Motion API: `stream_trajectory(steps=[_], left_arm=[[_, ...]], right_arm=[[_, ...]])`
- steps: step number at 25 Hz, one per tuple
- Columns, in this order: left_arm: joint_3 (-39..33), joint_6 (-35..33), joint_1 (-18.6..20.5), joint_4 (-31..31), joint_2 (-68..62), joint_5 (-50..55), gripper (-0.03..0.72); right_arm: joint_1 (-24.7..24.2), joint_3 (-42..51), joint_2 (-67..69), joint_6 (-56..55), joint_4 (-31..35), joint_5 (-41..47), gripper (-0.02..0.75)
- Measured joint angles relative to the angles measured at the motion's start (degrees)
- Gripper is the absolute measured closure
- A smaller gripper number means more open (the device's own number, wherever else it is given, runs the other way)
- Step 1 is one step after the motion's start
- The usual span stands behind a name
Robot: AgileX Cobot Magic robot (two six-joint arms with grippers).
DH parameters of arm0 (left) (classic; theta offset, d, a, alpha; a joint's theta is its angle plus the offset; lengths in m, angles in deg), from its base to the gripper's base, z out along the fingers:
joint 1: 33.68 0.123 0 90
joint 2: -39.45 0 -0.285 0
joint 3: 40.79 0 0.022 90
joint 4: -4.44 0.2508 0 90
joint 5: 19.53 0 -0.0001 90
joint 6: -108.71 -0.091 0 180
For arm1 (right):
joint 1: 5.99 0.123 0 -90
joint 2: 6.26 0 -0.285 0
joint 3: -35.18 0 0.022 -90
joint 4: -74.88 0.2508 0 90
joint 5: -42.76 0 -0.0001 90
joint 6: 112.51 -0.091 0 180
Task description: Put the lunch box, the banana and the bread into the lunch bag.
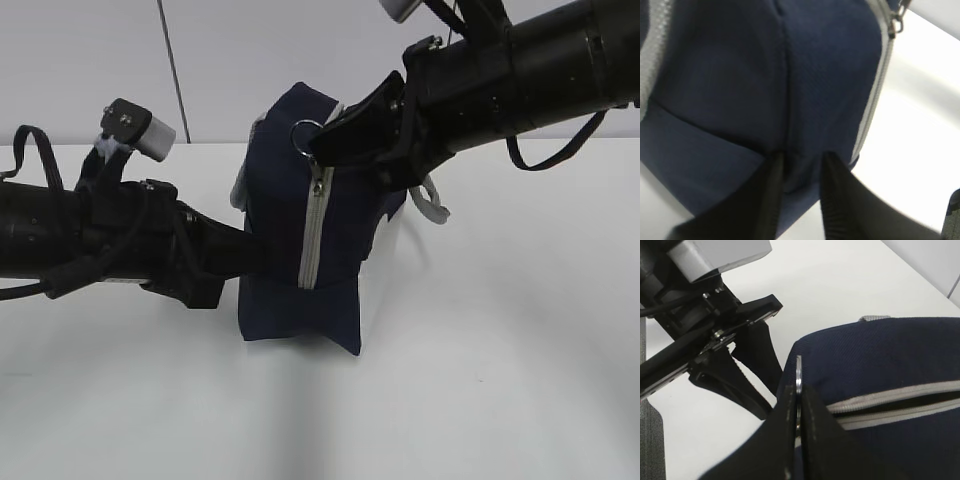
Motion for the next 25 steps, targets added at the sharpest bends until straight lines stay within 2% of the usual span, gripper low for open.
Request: stream_trajectory(steps=[2, 4, 5, 17, 25], left_arm=[[0.00, -0.01, 0.00, 0.00, 0.00, -0.20, 0.593], [0.00, -0.06, 0.00, 0.00, 0.00, -0.24, 0.671], [0.00, -0.11, 0.00, 0.00, 0.00, -0.24, 0.686], [0.00, -0.02, 0.00, 0.00, 0.00, 0.33, 0.692], [-0.33, 0.62, 0.00, 0.00, 0.00, 1.54, 0.692]], right_arm=[[0.00, 0.00, 0.00, 0.00, -0.09, 0.00, 0.754], [0.00, 0.00, 0.00, 0.00, -0.09, 0.00, 0.754], [0.00, 0.00, 0.00, 0.00, -0.09, 0.00, 0.754], [0.00, -0.17, 0.00, -0.09, -0.09, 0.00, 0.754], [0.00, -4.62, 0.00, -0.59, -1.17, -1.55, 0.754]])
